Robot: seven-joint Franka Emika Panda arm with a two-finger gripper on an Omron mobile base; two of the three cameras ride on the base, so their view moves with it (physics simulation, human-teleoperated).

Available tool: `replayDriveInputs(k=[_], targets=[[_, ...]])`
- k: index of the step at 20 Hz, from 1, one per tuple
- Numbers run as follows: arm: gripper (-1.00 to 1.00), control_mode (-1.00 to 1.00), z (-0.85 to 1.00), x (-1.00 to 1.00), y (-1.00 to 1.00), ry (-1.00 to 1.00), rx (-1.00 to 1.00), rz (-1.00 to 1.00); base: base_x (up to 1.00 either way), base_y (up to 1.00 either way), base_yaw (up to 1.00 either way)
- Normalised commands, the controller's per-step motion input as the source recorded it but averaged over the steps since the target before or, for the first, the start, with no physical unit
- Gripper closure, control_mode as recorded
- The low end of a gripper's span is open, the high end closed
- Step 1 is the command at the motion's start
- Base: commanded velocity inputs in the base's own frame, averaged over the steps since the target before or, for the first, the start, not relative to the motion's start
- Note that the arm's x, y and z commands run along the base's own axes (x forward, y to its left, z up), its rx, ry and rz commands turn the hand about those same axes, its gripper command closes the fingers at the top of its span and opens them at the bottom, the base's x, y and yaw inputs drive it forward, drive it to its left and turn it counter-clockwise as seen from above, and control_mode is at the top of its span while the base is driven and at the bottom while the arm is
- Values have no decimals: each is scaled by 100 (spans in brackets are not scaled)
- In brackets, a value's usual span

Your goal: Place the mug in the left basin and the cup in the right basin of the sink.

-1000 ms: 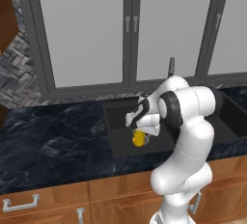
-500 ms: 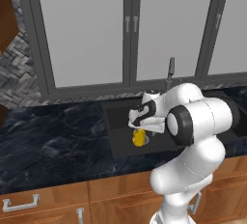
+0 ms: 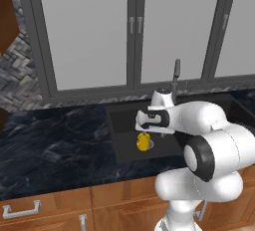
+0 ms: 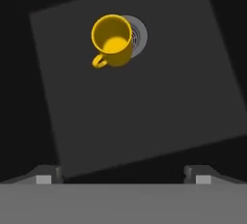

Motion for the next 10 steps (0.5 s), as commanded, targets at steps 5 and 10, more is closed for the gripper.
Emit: replayDriveInputs(k=[5, 10], targets=[[-100, -100, 37, -38, 0, -5, 0, 9, 0, 0, 0], [-100, -100, 36, -41, 0, 0, 0, 6, 0, 0, 0]])
